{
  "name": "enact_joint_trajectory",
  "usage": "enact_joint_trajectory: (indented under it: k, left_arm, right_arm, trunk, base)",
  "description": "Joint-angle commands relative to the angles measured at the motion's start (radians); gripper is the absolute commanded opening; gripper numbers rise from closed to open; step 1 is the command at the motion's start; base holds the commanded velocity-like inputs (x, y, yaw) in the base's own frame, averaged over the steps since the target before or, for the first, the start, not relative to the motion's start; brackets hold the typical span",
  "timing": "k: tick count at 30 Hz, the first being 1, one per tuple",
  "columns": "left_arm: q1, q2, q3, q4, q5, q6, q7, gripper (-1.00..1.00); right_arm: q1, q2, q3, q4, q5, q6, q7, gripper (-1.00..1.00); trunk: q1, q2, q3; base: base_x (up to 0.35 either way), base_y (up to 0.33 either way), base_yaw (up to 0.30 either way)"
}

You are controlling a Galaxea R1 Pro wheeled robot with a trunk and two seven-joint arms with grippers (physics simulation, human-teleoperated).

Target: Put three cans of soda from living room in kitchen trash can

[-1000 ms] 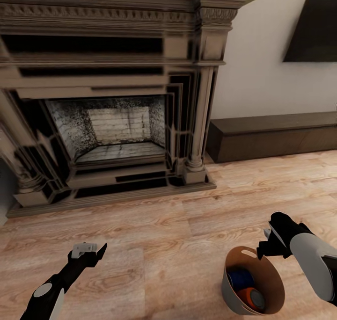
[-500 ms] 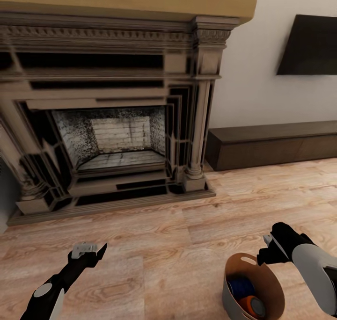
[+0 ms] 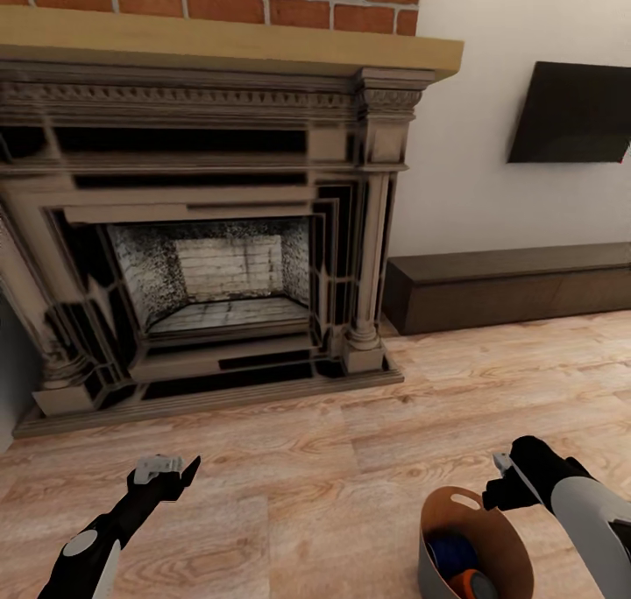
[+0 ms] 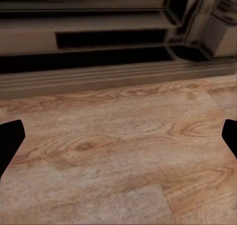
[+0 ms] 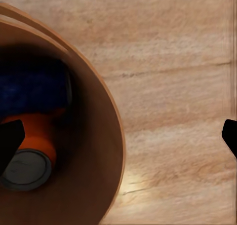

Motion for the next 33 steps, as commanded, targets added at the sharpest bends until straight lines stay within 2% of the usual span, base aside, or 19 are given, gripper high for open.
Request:
enact_joint_trajectory:
  k: [1, 7, 10, 17, 23, 26, 33]
  left_arm:
    - [0.000, 0.000, 0.000, 0.000, 0.000, 0.000, 0.000, 1.00]
    - [0.000, 0.000, 0.000, 0.002, -0.001, 0.000, 0.000, 1.00]
    - [0.000, 0.000, 0.000, 0.012, 0.000, -0.001, 0.000, 1.00]
    - [0.000, 0.001, 0.000, 0.025, 0.000, -0.001, 0.005, 1.00]
    - [0.000, 0.001, 0.000, 0.032, 0.000, -0.002, 0.018, 1.00]
    - [0.000, 0.001, 0.000, 0.035, 0.000, -0.002, 0.020, 1.00]
    - [0.000, 0.001, 0.000, 0.037, -0.001, 0.002, 0.022, 1.00]
  right_arm:
    - [0.007, 0.000, 0.000, 0.000, 0.000, -0.014, -0.006, 1.00]
    - [0.039, 0.001, -0.002, 0.000, -0.002, -0.088, -0.038, 1.00]
    - [0.054, 0.003, -0.003, 0.001, -0.003, -0.116, -0.050, 1.00]
    - [0.121, 0.006, -0.004, 0.002, -0.005, -0.245, -0.058, 1.00]
    - [0.164, 0.006, -0.006, 0.003, -0.005, -0.295, -0.059, 1.00]
    - [0.188, 0.006, -0.021, 0.003, -0.005, -0.338, -0.059, 1.00]
    - [0.237, 0.005, -0.087, 0.003, -0.004, -0.433, -0.061, 1.00]
  trunk:
    - [0.000, 0.000, 0.004]
    - [-0.003, 0.002, 0.027]
    - [-0.014, 0.021, 0.037]
    - [-0.040, 0.070, 0.059]
    - [-0.063, 0.112, 0.078]
    - [-0.075, 0.133, 0.087]
    - [-0.102, 0.182, 0.109]
  base:
    - [0.000, 0.000, 0.000]
    - [0.000, 0.000, 0.000]
    - [0.000, 0.000, 0.000]
    - [0.000, 0.000, 0.000]
    - [0.000, 0.000, 0.000]
    - [0.000, 0.000, 0.000]
    - [0.000, 0.000, 0.000]
